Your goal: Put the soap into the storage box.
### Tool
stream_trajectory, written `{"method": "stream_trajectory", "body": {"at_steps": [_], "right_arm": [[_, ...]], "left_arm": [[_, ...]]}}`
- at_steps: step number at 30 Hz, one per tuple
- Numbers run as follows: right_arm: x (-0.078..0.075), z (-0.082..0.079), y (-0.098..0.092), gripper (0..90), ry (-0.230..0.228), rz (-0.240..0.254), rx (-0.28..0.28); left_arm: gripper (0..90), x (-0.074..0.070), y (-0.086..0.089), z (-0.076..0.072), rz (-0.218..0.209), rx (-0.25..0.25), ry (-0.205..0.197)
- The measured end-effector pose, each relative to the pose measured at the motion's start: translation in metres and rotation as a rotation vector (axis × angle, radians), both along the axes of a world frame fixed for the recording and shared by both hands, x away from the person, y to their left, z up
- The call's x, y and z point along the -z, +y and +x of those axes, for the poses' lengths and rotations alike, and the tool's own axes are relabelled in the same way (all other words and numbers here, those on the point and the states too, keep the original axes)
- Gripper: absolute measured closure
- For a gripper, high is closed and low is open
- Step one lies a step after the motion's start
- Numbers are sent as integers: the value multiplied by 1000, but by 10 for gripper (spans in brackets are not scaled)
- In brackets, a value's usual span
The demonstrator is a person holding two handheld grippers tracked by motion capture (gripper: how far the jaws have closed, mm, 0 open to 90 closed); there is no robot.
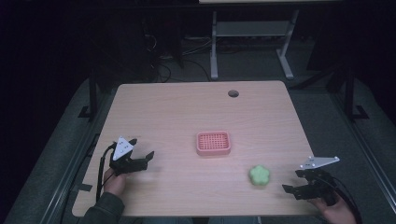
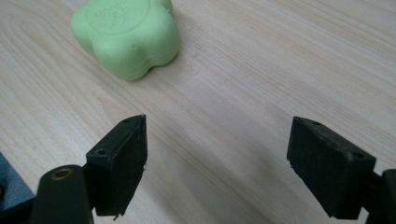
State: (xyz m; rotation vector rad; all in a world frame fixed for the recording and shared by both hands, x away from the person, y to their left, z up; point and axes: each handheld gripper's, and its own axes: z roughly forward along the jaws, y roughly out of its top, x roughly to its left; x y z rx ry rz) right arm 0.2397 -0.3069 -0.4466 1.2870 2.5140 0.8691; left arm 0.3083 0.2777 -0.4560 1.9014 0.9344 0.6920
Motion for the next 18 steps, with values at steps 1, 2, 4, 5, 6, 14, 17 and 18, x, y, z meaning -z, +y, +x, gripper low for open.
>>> {"method": "stream_trajectory", "body": {"at_steps": [1,2,4,5,6,14,17,18], "right_arm": [[0,0,1,199,-2,0,-6],[0,0,2,198,-3,0,-6],[-1,0,3,197,-4,-4,-11],[-1,-1,6,195,-6,0,-22],[-1,-1,6,195,-6,0,-22],[-6,0,15,194,-17,-15,-44],[-8,0,18,192,-14,-19,-50],[-9,1,19,191,-13,-19,-52]], "left_arm": [[142,0,0,0,0,-1,-1],[142,0,0,0,-1,-1,-1],[143,0,0,0,-2,-1,1],[142,0,0,-1,-1,5,3],[143,0,0,-1,-1,5,3],[142,-1,0,-1,4,6,-5],[142,-1,0,-2,5,5,-7],[142,-1,0,-2,4,5,-6]]}}
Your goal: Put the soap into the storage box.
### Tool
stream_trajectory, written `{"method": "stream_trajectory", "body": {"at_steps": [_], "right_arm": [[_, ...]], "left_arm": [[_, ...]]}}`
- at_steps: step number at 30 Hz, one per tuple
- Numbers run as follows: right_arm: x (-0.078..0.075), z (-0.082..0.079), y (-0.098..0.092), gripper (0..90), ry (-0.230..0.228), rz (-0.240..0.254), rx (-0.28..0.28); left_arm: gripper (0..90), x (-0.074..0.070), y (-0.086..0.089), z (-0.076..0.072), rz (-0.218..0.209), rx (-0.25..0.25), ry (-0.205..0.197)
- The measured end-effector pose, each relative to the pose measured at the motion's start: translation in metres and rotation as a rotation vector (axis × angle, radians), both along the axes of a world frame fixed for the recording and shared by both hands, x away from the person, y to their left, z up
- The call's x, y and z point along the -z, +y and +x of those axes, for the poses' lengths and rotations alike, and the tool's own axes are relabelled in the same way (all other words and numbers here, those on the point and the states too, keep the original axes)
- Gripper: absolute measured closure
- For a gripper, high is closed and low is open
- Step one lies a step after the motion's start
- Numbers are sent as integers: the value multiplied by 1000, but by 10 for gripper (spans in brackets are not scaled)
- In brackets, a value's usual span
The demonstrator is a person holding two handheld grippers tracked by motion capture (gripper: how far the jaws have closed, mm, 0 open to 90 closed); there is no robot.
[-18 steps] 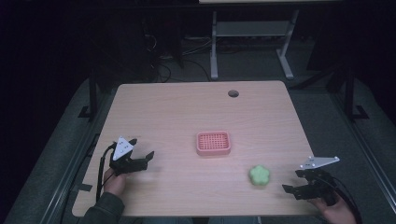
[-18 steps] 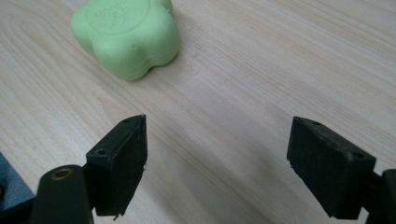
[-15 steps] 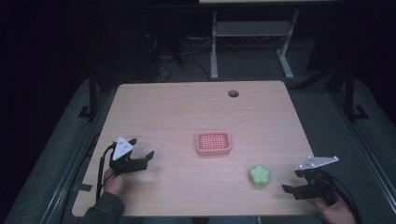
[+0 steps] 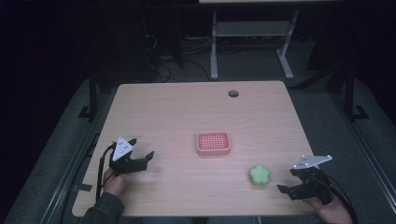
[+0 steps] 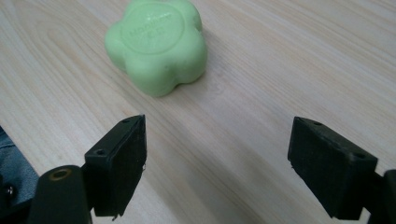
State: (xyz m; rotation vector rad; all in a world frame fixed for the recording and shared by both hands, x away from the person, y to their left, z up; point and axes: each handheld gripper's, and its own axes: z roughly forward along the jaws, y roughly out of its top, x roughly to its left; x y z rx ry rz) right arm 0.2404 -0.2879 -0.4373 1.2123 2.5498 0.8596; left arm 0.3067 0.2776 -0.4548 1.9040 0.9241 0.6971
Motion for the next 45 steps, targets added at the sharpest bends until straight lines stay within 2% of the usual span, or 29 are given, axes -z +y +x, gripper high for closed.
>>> {"method": "stream_trajectory", "body": {"at_steps": [8,11,34,38,45], "right_arm": [[-6,4,8,187,-10,-10,-25],[-7,5,10,186,0,-6,-28],[-16,24,46,172,43,-62,-130],[-16,28,56,170,53,-79,-160],[-15,34,66,158,82,-115,-171]], "left_arm": [[143,0,0,0,5,0,-1],[142,1,0,0,3,-1,2],[143,0,0,0,4,1,-3],[142,0,0,0,1,2,-4],[142,0,0,0,1,3,-8]]}}
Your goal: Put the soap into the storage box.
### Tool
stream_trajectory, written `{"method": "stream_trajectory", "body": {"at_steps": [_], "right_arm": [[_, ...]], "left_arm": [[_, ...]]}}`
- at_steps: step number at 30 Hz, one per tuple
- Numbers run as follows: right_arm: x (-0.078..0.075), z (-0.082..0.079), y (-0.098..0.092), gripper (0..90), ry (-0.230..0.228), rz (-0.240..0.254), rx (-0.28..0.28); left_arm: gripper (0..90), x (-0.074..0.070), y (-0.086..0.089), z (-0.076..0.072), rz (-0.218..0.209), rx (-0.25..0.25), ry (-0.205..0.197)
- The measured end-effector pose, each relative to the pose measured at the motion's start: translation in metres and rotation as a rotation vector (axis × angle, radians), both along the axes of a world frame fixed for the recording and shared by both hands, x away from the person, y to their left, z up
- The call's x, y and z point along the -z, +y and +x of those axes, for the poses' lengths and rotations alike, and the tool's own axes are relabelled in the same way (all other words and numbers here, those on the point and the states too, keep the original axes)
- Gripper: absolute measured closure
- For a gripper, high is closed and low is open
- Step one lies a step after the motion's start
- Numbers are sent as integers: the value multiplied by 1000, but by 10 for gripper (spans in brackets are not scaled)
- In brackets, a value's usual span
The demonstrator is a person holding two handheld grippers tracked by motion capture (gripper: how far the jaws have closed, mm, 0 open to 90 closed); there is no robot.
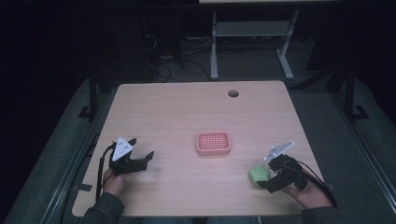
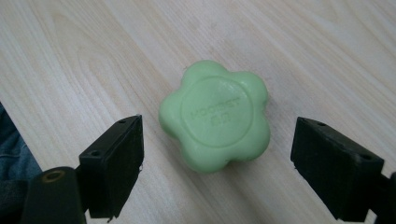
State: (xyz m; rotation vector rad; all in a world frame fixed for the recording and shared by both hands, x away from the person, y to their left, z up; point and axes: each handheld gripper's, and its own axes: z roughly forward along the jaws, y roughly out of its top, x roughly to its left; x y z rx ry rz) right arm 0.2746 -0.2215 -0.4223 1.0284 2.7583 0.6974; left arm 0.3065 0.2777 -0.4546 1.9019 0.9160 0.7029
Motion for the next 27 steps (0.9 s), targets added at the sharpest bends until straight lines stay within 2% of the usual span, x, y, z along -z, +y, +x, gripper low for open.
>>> {"method": "stream_trajectory", "body": {"at_steps": [4,27], "right_arm": [[2,3,4,156,19,-17,-2],[15,15,30,148,62,-123,-35]], "left_arm": [[142,0,0,0,-5,-2,-3],[143,-1,0,-1,-7,0,-7]]}}
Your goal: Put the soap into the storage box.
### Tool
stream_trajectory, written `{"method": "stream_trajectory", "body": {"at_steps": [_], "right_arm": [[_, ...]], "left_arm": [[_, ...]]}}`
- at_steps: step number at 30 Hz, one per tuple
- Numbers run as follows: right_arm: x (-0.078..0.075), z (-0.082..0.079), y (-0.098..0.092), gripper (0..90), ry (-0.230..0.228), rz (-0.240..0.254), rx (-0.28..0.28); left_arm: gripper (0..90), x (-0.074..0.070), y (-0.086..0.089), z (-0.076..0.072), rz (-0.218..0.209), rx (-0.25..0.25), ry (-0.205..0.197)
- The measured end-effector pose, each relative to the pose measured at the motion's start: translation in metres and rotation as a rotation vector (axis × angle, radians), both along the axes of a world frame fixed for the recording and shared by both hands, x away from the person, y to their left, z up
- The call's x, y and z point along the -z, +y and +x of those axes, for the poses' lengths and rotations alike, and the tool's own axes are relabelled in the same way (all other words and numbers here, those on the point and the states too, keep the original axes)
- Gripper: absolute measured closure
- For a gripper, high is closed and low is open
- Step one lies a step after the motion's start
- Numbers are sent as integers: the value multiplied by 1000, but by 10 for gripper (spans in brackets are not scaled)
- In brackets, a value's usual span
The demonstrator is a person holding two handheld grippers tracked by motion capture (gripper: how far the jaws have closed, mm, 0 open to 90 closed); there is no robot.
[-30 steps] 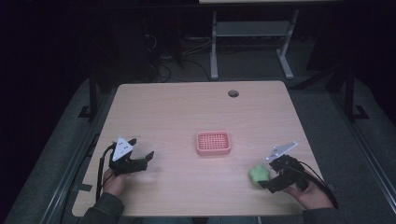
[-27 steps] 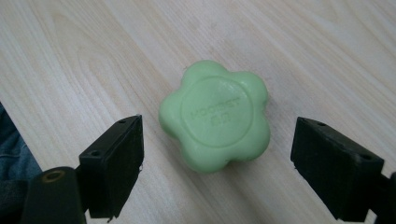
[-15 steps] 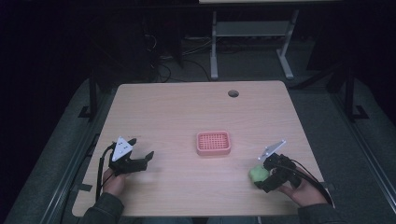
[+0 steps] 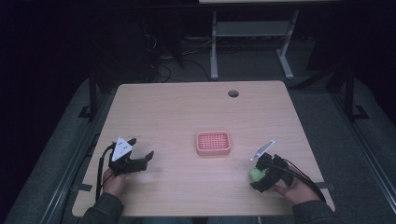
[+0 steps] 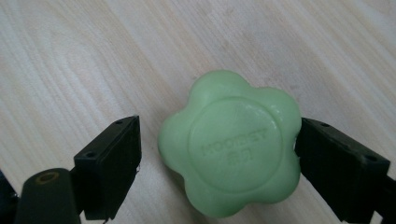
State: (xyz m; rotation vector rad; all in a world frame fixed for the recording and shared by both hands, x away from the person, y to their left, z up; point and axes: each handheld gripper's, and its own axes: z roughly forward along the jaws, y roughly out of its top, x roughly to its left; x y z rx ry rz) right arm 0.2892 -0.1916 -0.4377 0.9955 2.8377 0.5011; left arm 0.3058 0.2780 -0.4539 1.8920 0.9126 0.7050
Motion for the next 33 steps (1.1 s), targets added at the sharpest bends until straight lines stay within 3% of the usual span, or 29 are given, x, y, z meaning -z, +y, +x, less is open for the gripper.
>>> {"method": "stream_trajectory", "body": {"at_steps": [15,18,33], "right_arm": [[7,4,8,161,21,-61,-6],[7,5,10,196,17,-74,-5],[8,5,7,233,25,-77,10]], "left_arm": [[142,-1,1,0,-5,-2,-2],[142,-1,1,0,-6,-3,-4],[142,-1,1,0,-6,-5,-4]]}}
